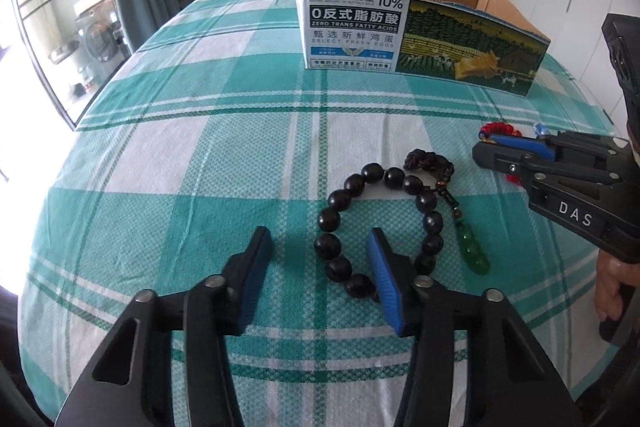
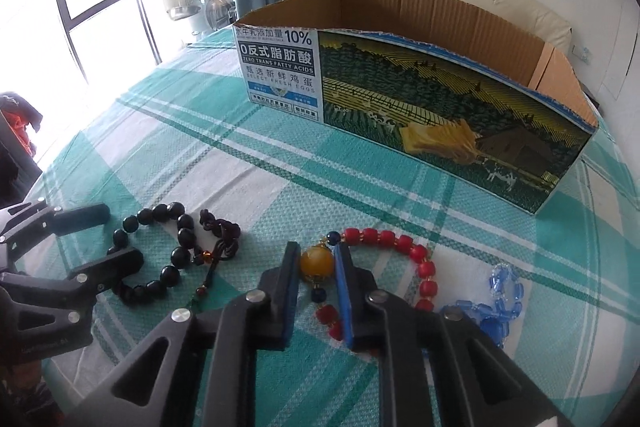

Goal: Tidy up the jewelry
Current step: 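Grasp the red bead bracelet with the right tool while the left tool grasps the black bead bracelet, then carry the red bracelet and black bracelet into the box while both tools release them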

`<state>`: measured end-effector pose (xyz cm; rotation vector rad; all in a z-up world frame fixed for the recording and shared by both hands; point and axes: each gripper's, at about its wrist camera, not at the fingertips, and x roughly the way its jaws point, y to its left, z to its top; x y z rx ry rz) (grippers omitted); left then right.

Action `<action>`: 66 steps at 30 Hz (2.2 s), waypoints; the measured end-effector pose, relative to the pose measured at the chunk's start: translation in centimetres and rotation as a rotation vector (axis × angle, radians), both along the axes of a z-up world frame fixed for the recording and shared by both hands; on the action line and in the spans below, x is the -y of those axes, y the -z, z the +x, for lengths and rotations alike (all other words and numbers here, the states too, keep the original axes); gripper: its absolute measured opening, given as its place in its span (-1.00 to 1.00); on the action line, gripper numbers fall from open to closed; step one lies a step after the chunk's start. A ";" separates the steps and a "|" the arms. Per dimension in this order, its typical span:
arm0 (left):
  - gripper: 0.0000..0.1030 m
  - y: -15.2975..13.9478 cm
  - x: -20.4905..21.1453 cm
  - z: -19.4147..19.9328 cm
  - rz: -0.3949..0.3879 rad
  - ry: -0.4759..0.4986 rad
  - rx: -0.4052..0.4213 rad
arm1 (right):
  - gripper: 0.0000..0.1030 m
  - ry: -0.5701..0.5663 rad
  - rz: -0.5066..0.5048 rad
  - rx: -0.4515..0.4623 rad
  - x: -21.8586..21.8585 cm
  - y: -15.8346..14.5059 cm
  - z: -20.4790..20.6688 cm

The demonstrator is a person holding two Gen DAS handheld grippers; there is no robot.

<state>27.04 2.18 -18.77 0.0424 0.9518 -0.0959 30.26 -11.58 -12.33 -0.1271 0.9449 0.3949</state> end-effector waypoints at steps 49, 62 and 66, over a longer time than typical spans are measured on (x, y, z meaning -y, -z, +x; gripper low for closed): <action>-0.79 -12.8 -3.2 -2.8 -0.212 0.059 0.186 | -0.66 0.118 0.271 0.132 9.4 -12.9 -10.9; -0.79 -16.9 -3.1 0.8 -0.276 0.133 0.223 | -0.66 0.056 0.270 0.175 8.7 -16.3 -7.3; -0.79 -18.2 -2.6 3.0 -0.278 0.153 0.240 | -0.66 0.040 0.257 0.197 8.8 -17.8 -4.7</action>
